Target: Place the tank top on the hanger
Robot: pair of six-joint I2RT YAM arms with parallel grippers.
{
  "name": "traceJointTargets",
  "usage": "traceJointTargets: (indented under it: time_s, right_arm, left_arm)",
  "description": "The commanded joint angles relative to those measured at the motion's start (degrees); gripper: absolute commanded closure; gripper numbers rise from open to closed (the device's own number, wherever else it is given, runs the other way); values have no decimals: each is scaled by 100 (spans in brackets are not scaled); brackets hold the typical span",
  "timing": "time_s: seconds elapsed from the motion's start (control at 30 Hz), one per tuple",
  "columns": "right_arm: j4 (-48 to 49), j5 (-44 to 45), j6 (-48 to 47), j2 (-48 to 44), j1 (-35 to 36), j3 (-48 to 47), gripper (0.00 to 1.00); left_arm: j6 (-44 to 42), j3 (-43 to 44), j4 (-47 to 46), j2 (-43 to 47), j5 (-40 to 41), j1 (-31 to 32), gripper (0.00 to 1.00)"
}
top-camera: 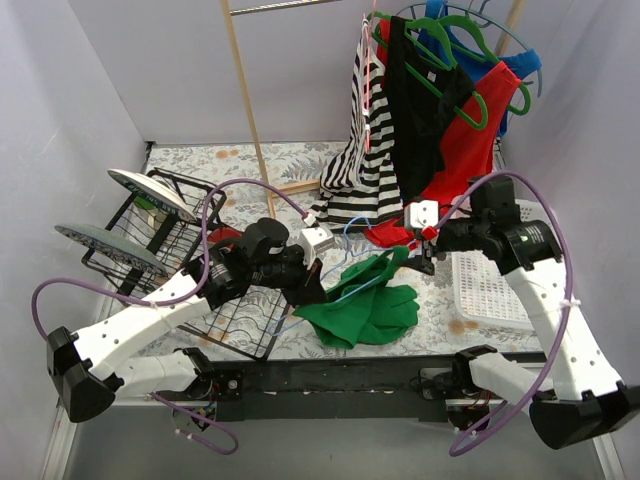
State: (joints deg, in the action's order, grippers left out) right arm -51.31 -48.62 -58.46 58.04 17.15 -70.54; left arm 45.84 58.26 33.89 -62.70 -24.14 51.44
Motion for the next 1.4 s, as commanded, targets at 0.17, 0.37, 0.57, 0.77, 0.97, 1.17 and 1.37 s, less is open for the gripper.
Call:
traceJointTargets:
  time_s: [0.17, 0.37, 0.57, 0.77, 0.97, 1.17, 1.37]
  right_arm:
    - [-222, -1308, 36, 761, 781, -82, 29]
    - [-318, -1607, 97, 928, 817, 49, 87]
    - [24, -1273, 458, 612, 747, 242, 99]
    - [244, -1457, 634, 313, 342, 427, 99]
    - [122, -1694, 485, 199, 149, 454, 99]
    - [-81, -1888, 256, 173, 105, 445, 99]
    - [-116, -1914, 212, 111, 105, 559, 99]
  left_arm:
    - [-129, 537, 4, -208, -969, -20, 100]
    - [-50, 441, -251, -129, -935, -20, 100]
    - [47, 169, -515, 293, -671, -20, 83]
    - [-40, -69, -577, 820, -521, -20, 23]
    - [-444, -139, -155, 935, -575, -20, 18]
    - [-1067, -245, 48, 899, 92, -29, 19]
    - [-1420, -140, -242, 1128, 190, -29, 19]
